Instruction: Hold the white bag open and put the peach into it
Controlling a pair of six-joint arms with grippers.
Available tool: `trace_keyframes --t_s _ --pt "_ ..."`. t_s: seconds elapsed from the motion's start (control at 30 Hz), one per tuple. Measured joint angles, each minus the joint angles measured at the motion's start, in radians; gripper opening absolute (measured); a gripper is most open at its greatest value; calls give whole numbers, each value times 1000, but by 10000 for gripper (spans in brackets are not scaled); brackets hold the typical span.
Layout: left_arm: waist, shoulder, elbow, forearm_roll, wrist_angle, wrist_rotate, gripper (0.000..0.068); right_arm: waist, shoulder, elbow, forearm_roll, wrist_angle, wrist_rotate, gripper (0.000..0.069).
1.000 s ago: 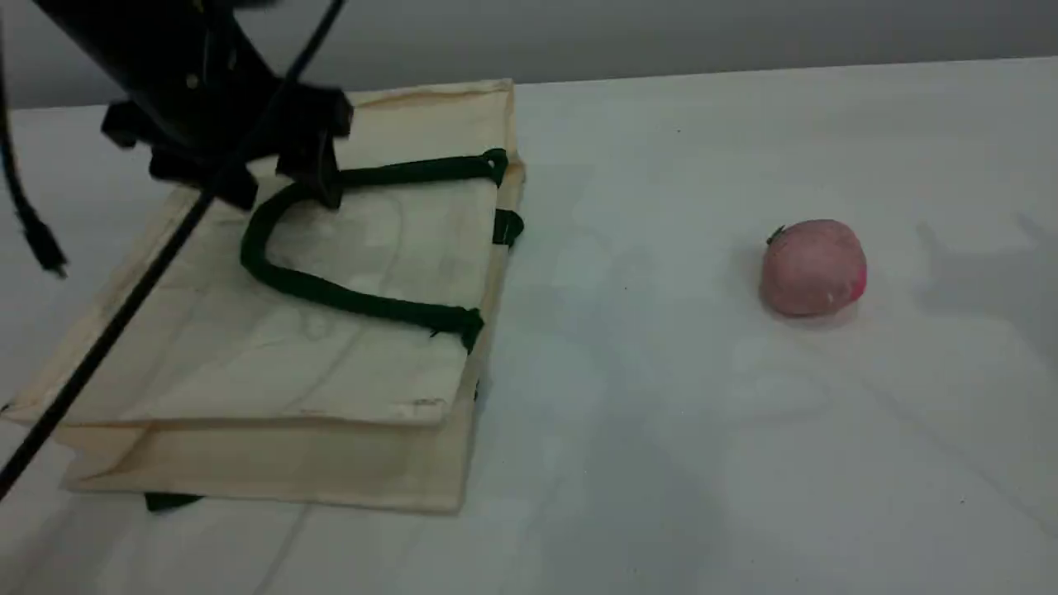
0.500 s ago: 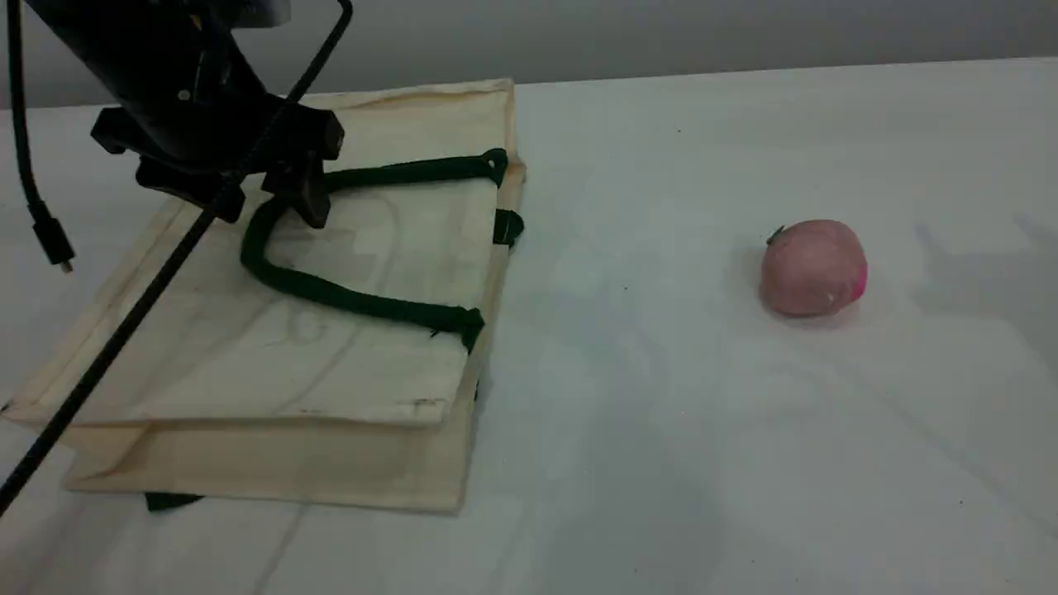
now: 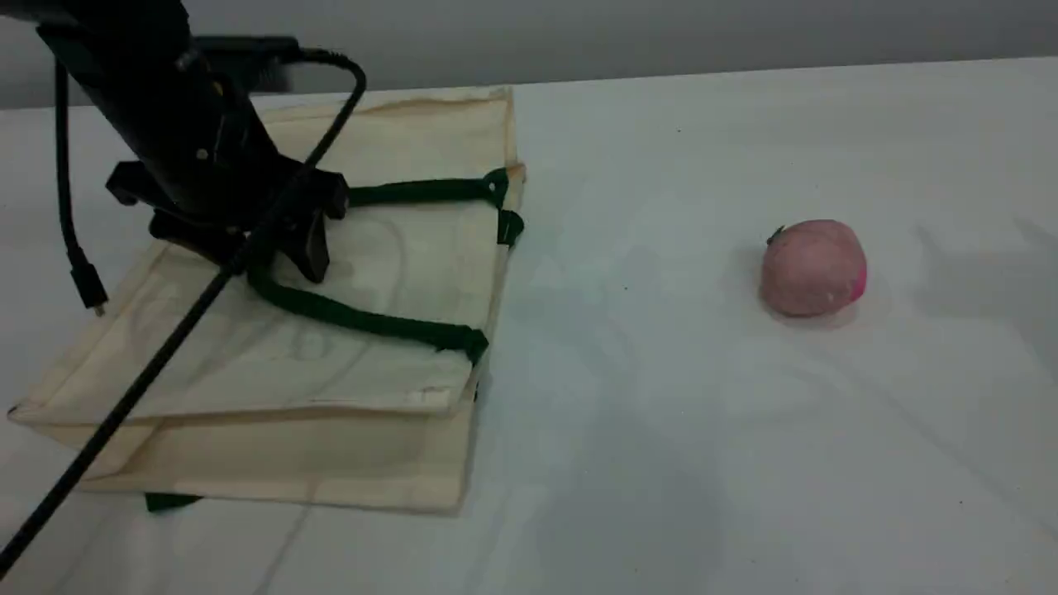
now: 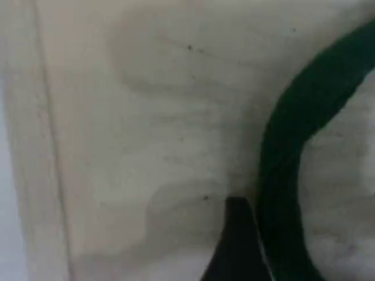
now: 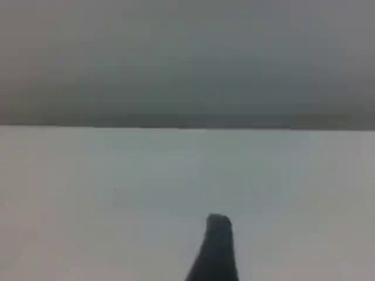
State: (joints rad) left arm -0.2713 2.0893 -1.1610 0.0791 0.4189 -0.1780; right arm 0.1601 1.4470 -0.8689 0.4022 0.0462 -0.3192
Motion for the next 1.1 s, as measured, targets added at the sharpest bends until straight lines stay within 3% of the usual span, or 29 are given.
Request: trace_keyframes --t_s 0.17,0.4,0.6,0.73,0.93,1.1 --pt "0 0 0 0 -38 1 392 0 0 0 0 0 0 580" --pt "0 0 0 -3 -52 3 96 0 0 0 0 0 1 580" --pt "0 0 -23 -3 -10 21 94 0 0 0 0 0 1 580" --pt "0 0 -133 -3 143 105 94 0 0 0 0 0 1 580" --pt "0 0 -414 -9 506 242 94 0 0 0 4 0 1 580" --pt "0 0 -704 -96 753 371 94 0 0 0 4 0 0 580"
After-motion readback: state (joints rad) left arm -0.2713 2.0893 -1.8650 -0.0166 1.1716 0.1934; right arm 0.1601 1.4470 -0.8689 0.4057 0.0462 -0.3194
